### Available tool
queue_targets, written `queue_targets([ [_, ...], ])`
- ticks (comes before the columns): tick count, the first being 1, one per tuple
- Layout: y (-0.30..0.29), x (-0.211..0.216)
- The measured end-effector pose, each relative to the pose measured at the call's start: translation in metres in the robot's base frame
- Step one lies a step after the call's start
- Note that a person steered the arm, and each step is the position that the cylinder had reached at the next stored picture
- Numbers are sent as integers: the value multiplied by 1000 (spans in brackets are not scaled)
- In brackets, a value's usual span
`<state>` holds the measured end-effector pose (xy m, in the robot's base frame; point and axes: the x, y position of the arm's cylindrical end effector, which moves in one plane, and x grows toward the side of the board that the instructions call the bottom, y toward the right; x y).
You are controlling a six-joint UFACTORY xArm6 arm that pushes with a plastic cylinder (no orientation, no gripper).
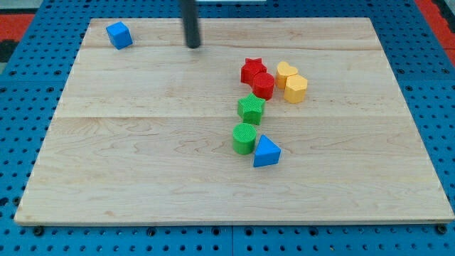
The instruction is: Move the blue triangle towards left
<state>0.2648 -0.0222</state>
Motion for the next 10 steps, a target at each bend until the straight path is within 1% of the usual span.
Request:
queue_targets([
  [1, 87, -3],
  [5, 93, -9],
  [6, 129, -8],
  [7, 174, 13],
  [8, 202, 39],
  [9, 211, 86],
  [10, 207, 137],
])
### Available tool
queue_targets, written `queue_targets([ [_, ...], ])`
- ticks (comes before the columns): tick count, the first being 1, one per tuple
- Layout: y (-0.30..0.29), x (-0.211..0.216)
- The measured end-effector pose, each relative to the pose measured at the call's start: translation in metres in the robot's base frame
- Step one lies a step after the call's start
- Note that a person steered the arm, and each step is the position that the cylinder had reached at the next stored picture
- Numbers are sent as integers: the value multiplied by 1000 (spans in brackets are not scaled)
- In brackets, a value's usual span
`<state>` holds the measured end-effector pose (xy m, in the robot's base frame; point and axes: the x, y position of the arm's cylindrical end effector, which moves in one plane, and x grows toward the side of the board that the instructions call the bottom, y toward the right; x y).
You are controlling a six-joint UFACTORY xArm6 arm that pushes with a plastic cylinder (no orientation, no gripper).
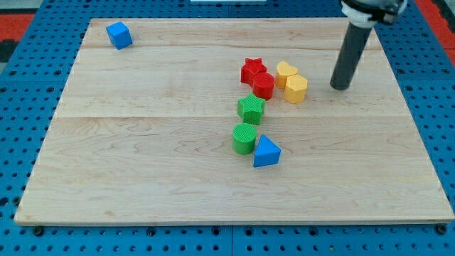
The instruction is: Move the blue triangle towards left
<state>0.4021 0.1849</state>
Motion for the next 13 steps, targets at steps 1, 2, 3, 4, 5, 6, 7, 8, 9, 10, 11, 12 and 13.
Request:
queue_targets([
  [1, -16, 51],
  [2, -66, 87],
  [3, -115, 77],
  [4, -96, 103],
  [5, -112, 135],
  [6, -131, 138],
  [7, -129, 138],
  [8, -123, 138],
  [9, -115, 138],
  [10, -111, 138],
  [11, -84, 138],
  [12, -83, 138],
  [13, -87, 138],
])
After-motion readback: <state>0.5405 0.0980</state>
